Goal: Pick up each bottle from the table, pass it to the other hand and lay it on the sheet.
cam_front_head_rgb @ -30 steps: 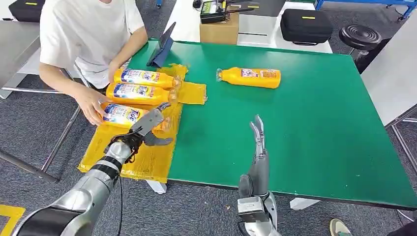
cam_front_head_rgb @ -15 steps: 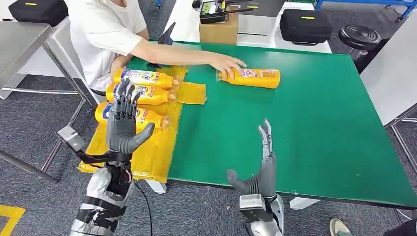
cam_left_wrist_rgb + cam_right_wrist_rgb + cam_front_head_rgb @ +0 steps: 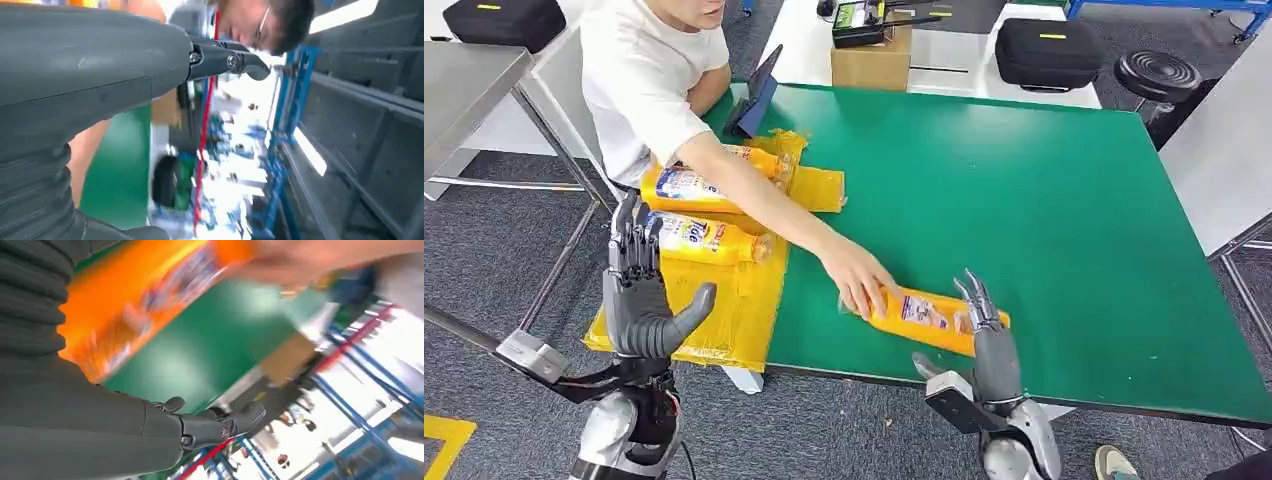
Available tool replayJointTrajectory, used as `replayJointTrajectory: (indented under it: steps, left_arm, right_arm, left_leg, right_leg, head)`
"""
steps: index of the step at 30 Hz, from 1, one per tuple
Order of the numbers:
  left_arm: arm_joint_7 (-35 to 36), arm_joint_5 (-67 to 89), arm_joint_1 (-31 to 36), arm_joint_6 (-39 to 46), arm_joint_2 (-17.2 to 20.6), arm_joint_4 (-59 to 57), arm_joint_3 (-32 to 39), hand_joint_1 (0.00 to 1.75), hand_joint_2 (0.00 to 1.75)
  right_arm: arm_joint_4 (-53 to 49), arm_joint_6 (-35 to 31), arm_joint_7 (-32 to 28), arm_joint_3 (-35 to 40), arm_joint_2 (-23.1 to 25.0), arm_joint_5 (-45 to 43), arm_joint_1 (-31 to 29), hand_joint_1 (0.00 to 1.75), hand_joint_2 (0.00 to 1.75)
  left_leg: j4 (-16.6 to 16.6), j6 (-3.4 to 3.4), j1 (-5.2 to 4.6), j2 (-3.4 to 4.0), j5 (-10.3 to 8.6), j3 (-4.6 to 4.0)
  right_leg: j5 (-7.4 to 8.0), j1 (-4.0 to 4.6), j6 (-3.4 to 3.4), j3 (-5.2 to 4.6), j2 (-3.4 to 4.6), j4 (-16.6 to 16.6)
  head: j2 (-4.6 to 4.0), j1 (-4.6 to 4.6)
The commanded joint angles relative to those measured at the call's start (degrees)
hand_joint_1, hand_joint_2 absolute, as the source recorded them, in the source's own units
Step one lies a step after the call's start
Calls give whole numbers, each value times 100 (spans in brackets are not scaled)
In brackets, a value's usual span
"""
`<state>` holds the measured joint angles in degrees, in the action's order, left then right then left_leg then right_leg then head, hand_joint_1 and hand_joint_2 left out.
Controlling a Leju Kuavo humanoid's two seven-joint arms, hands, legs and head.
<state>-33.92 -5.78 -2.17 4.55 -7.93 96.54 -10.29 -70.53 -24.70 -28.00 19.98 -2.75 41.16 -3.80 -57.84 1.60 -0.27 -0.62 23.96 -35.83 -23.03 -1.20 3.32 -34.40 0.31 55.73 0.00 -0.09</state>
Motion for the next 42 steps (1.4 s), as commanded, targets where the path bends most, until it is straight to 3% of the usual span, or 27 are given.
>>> replayJointTrajectory:
  steps: [1, 6, 17, 39, 42]
  left_arm:
    - [-117, 478, 121, 744, 37, -146, -624, 0, 175]
    - [-121, 650, 410, 1012, 22, -557, -723, 0, 175]
    - [-144, 646, 606, 1047, 77, -671, -853, 0, 175]
    - [-144, 646, 612, 1047, 73, -671, -860, 0, 175]
    - [-146, 611, 624, 998, 101, -684, -908, 0, 175]
  right_arm:
    - [2114, 23, -60, -428, -503, 690, -1035, 0, 175]
    - [3337, 64, 53, -198, -280, 983, -1729, 0, 175]
    - [4208, 112, 139, 189, -126, 1323, -2260, 0, 175]
    - [4216, 122, 140, 189, -124, 1320, -2278, 0, 175]
    - [4335, 367, 75, 141, -73, 1167, -2336, 0, 175]
  left_leg:
    - [3, -3, 1, 5, 3, 16]
    - [9, 0, 2, 13, -2, 24]
    - [2, -2, 7, 19, 2, 38]
    - [4, 2, 5, 9, -7, 26]
    - [5, -4, 8, 11, -1, 41]
  right_leg:
    - [0, 4, -8, 18, 0, -6]
    - [9, 5, -9, 20, 4, -9]
    - [1, 10, -10, 36, 7, -2]
    - [6, 7, -5, 23, -2, -2]
    - [0, 10, -13, 38, -3, -4]
  head:
    - [0, 0]
    - [-2, 0]
    - [0, 0]
    - [0, 0]
    - [0, 0]
